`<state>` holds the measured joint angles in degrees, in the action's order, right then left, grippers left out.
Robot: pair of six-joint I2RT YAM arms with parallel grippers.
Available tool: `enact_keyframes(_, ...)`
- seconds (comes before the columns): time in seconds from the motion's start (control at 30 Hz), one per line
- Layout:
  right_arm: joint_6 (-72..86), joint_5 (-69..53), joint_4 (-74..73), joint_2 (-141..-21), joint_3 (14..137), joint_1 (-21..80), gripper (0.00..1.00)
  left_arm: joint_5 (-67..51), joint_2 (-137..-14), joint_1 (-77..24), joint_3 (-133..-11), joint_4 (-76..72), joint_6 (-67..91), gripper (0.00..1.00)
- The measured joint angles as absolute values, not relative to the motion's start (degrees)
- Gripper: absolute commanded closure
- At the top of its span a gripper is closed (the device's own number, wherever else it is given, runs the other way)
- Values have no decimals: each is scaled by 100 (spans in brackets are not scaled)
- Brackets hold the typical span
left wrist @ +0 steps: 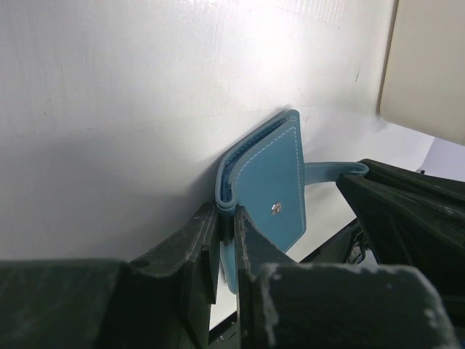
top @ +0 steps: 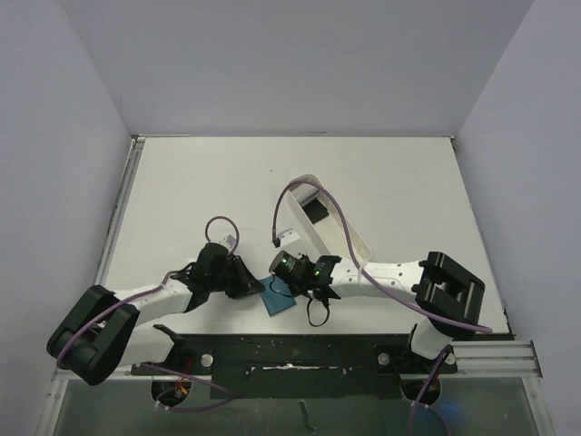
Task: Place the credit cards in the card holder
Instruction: Open the card holder at the center of the board.
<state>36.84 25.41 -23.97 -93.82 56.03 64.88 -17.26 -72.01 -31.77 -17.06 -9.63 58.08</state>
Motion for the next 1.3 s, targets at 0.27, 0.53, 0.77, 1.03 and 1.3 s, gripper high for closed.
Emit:
enact_keyframes(0.27,3745,2327,-2322,-8733,5349,6322,99,-1656,-7262,-3129,-2117,-456,5612,61)
enact_keyframes(0.53,4018,1739,-1959,-7870,5181,6180,99,-1160,-6661,-3048,-2749,701,5323,53)
enact_keyframes(0.77,4283,956,-1297,-7730,4956,5920,98,-982,-5946,-2816,-2950,1258,5205,53)
enact_keyframes(1.03,4469,676,-1116,-7730,4670,5651,98,-1450,-5909,-2768,-2488,987,5273,53)
enact_keyframes(1.3,4624,231,-762,-7723,4670,5623,98,-1612,-5826,-2768,-2368,899,5382,52)
